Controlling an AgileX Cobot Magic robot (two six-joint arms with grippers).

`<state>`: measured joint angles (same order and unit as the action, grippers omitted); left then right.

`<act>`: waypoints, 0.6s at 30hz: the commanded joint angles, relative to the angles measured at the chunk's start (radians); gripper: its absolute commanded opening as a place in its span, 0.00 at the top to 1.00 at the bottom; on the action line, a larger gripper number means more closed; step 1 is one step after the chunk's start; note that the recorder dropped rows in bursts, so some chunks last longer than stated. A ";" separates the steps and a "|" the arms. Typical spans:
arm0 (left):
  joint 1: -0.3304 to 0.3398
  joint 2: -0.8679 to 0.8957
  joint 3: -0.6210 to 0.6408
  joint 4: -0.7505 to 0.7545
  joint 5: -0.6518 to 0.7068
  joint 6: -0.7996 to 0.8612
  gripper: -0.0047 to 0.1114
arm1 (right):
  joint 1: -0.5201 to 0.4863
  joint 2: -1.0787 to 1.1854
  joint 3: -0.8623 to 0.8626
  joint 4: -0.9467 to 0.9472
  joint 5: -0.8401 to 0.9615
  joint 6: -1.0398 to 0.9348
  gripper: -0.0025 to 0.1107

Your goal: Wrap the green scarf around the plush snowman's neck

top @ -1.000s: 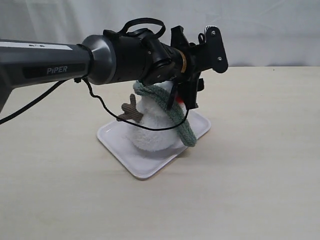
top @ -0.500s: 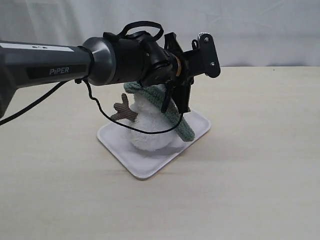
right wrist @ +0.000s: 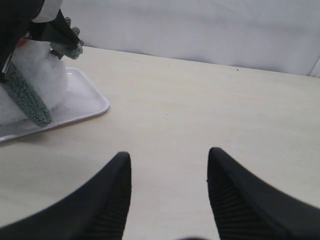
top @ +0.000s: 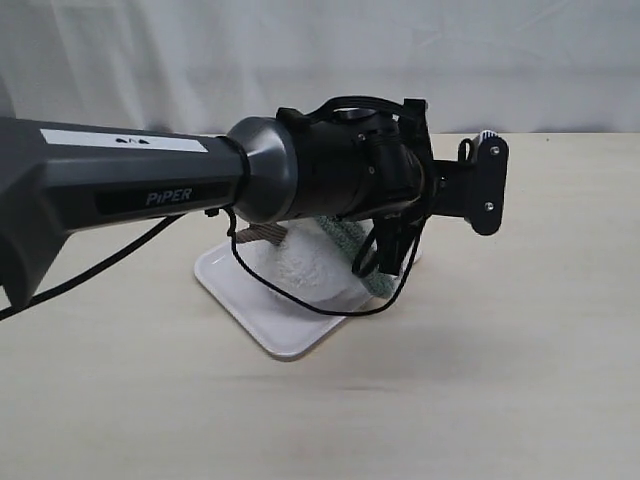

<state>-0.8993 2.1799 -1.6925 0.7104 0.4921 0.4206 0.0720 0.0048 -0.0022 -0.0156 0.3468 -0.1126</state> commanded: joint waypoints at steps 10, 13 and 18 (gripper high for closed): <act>-0.014 0.006 -0.007 -0.244 0.147 0.084 0.96 | -0.002 -0.005 0.002 0.001 -0.004 0.000 0.57; -0.014 0.006 -0.007 -0.244 0.152 0.084 0.96 | -0.002 -0.005 0.002 0.001 -0.004 0.000 0.57; -0.014 0.004 -0.007 -0.224 0.144 0.077 0.82 | -0.002 -0.005 0.002 0.001 -0.004 0.000 0.57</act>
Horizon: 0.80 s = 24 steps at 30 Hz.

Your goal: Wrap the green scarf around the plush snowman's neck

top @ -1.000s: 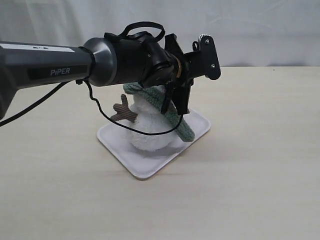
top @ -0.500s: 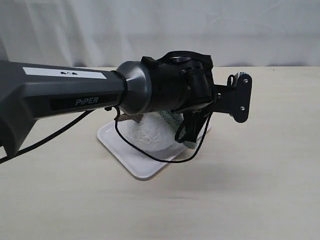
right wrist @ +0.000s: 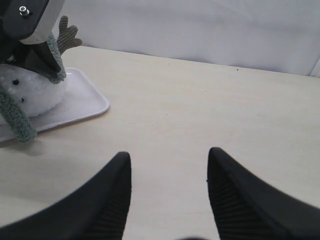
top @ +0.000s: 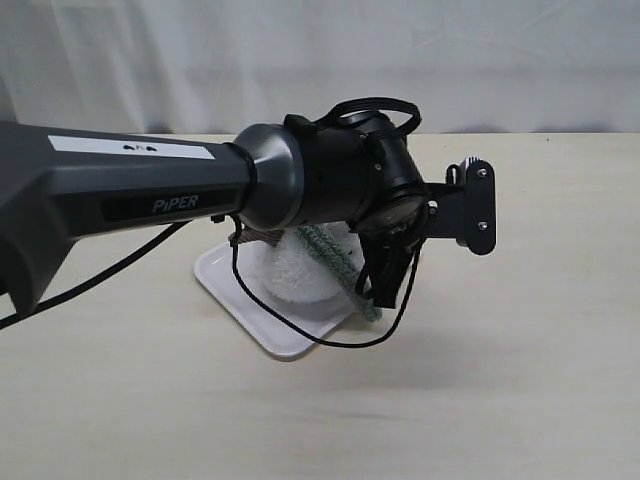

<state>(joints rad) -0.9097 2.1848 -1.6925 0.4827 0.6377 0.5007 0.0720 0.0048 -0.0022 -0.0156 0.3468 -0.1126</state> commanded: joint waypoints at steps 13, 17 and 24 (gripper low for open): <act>-0.004 -0.120 -0.007 0.009 0.071 -0.210 0.53 | -0.002 -0.005 0.002 0.001 -0.004 0.000 0.57; -0.004 -0.200 -0.007 0.016 0.161 -0.330 0.53 | -0.002 -0.005 0.002 0.001 -0.004 0.000 0.57; 0.049 -0.289 -0.007 0.017 0.374 -0.449 0.76 | -0.002 -0.005 0.002 0.001 -0.004 0.000 0.57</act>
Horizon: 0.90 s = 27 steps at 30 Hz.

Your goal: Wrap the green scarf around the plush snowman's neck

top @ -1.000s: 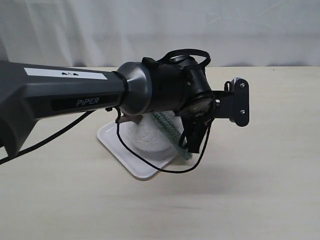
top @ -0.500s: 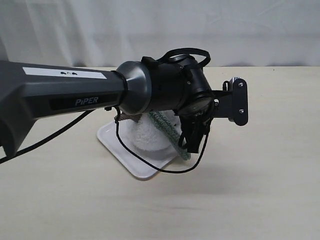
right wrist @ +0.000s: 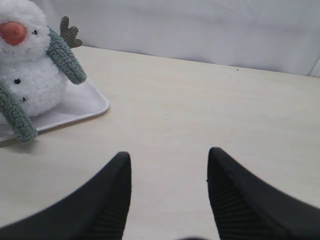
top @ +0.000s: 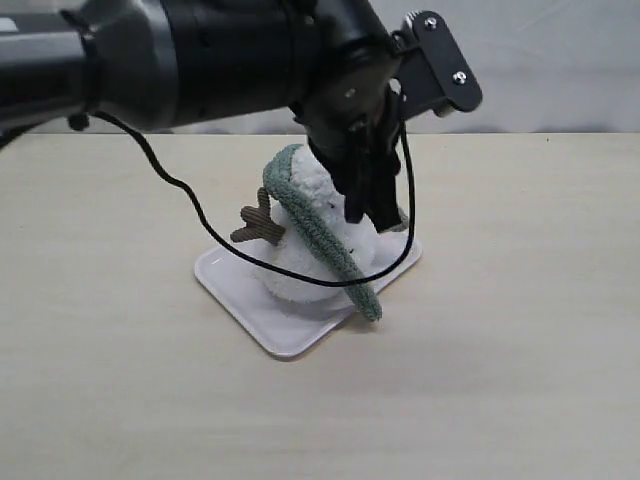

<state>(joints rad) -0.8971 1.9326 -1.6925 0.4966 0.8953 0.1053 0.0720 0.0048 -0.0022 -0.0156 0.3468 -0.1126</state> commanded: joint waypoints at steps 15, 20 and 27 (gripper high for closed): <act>0.247 0.016 -0.007 -0.367 0.105 0.072 0.96 | -0.002 -0.005 0.002 0.001 -0.004 0.000 0.57; 0.250 0.062 -0.007 -0.384 0.103 0.090 0.96 | -0.002 -0.005 0.002 0.001 -0.004 0.000 0.57; 0.250 0.099 -0.007 -0.432 0.048 0.118 0.96 | -0.002 -0.005 0.002 0.001 -0.004 0.000 0.57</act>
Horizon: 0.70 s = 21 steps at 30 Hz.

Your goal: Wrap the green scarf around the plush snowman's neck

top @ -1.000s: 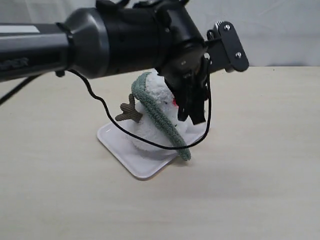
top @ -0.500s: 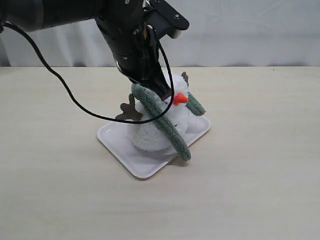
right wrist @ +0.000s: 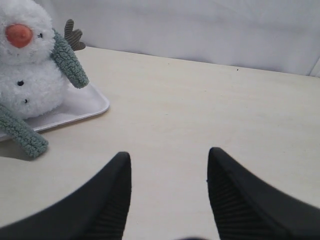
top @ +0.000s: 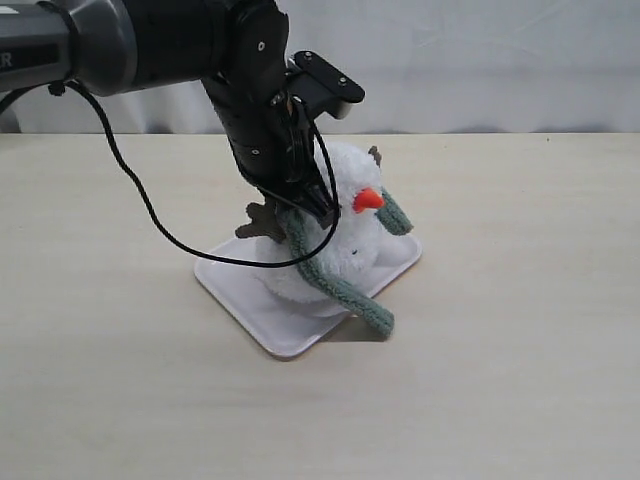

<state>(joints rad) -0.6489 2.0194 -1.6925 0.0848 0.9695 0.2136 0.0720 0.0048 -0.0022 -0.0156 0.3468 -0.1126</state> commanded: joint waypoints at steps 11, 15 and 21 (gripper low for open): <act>-0.003 -0.106 -0.007 -0.014 -0.023 0.017 0.96 | -0.002 -0.005 0.002 0.001 -0.004 0.000 0.57; -0.022 -0.178 -0.007 -0.015 -0.034 0.011 0.96 | -0.002 -0.005 0.002 0.001 -0.004 0.000 0.57; -0.080 -0.243 -0.006 0.072 -0.017 -0.054 0.96 | -0.002 -0.005 0.002 0.001 -0.004 0.000 0.57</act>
<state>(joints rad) -0.7006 1.8040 -1.6925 0.1159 0.9473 0.1973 0.0720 0.0048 -0.0022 -0.0156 0.3468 -0.1126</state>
